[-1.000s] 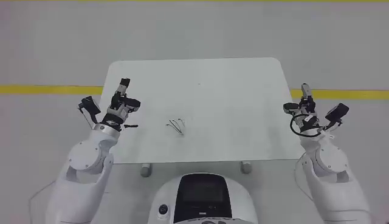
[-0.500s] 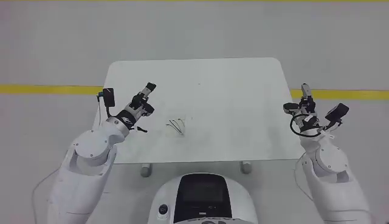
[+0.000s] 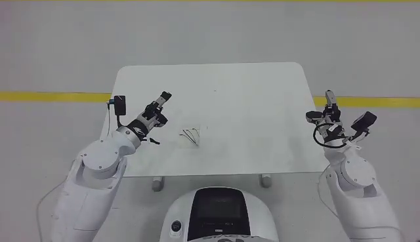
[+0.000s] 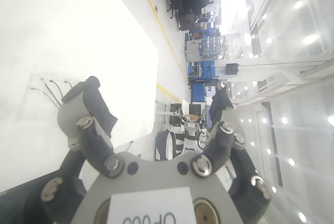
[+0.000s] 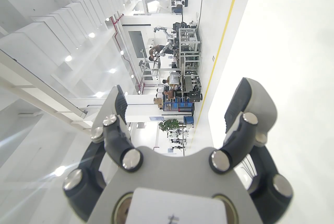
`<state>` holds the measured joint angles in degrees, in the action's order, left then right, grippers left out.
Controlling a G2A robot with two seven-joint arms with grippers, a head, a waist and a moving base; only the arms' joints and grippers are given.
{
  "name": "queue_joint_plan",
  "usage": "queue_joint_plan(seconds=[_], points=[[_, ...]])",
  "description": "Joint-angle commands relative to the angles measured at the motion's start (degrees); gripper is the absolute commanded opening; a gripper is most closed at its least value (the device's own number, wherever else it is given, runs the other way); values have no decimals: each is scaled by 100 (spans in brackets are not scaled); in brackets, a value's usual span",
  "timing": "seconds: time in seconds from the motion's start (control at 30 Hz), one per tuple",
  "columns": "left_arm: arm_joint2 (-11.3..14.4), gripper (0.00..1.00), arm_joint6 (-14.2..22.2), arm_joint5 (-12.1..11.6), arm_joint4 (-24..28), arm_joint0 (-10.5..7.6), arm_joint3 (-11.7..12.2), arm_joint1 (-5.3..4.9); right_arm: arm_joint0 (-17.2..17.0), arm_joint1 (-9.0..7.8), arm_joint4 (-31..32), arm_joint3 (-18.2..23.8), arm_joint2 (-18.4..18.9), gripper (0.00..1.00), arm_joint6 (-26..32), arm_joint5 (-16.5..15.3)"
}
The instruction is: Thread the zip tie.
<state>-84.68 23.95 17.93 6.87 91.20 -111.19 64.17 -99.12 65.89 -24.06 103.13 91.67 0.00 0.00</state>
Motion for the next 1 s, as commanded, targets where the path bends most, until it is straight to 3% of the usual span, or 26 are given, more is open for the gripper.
queue_joint_plan(seconds=[0.0,0.8,0.83,0.87,0.9,0.97], points=[[0,100,8,1,-6,0,0,0,0,0,0,0,0,100,0,0],[0,100,8,1,-6,0,0,0,0,0,0,0,0,100,0,0],[76,100,162,59,-69,-33,-49,-7,0,0,0,0,0,100,0,0],[220,100,613,155,-160,-160,5,-29,0,0,0,0,0,100,0,0],[242,100,862,155,-202,-346,246,-52,0,0,0,0,0,100,0,0],[346,100,1035,155,-227,-532,495,-68,0,0,0,0,0,100,0,0]])
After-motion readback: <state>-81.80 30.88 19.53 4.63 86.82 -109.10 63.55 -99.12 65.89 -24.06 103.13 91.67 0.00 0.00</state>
